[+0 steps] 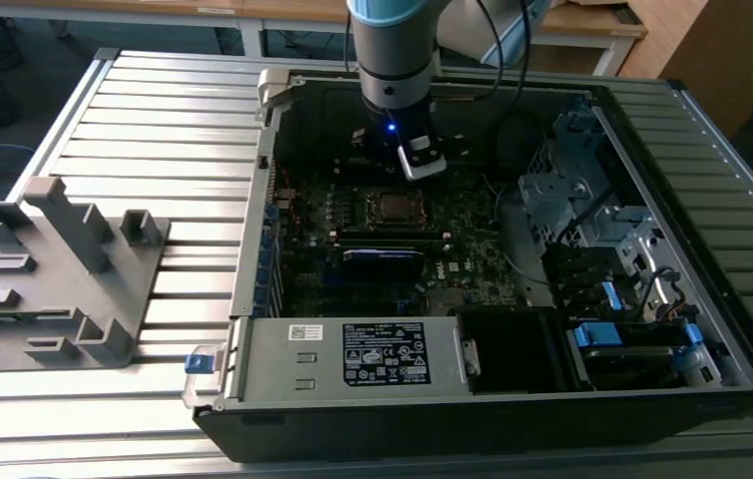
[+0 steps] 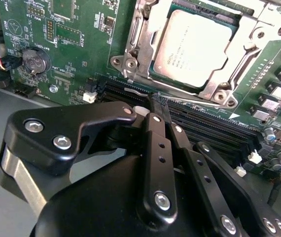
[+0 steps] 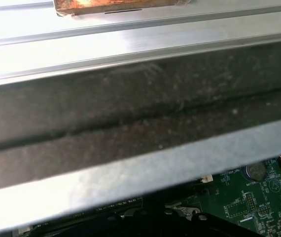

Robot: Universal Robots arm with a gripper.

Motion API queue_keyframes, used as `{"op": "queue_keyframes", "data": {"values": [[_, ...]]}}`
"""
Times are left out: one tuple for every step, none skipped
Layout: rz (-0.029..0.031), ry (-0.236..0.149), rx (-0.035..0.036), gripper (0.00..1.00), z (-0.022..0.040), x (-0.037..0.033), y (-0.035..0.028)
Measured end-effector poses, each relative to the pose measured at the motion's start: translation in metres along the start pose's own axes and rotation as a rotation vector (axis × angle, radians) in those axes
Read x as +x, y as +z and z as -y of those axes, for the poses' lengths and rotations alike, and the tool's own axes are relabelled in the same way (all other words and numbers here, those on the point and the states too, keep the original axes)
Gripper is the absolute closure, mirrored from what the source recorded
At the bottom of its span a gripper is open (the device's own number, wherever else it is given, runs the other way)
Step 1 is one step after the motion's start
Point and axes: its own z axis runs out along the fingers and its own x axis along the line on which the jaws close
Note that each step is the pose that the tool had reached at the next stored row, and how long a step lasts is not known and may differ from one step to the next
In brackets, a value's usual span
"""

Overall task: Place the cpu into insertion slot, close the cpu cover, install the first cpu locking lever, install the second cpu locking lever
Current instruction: 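Install the first cpu locking lever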

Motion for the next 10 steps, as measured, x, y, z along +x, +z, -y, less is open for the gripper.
{"op": "queue_keyframes", "data": {"values": [[0.0,0.0,-0.0003,0.89,0.0001,0.0004,0.0],[-0.0001,0.0,-0.0004,0.89,0.0002,0.0008,-0.0001],[0.0,0.0,-0.0006,0.89,0.0003,0.0013,-0.0001],[0.0,0.0,-0.0006,0.89,0.0004,0.0015,0.0],[-0.0001,0.0,-0.0006,0.89,0.0004,0.0016,0.0003],[0.0,0.0,-0.0004,0.89,0.0005,0.0016,0.0005],[0.0,0.0,-0.0003,0.89,0.0005,0.0016,0.0004],[-0.0001,0.0,-0.0002,0.89,0.0005,0.0016,0.0004],[-0.0001,0.0,-0.0002,0.89,0.0005,0.0016,0.0004],[0.0,0.0,-0.0004,0.89,0.0005,0.0016,0.0005]]}}
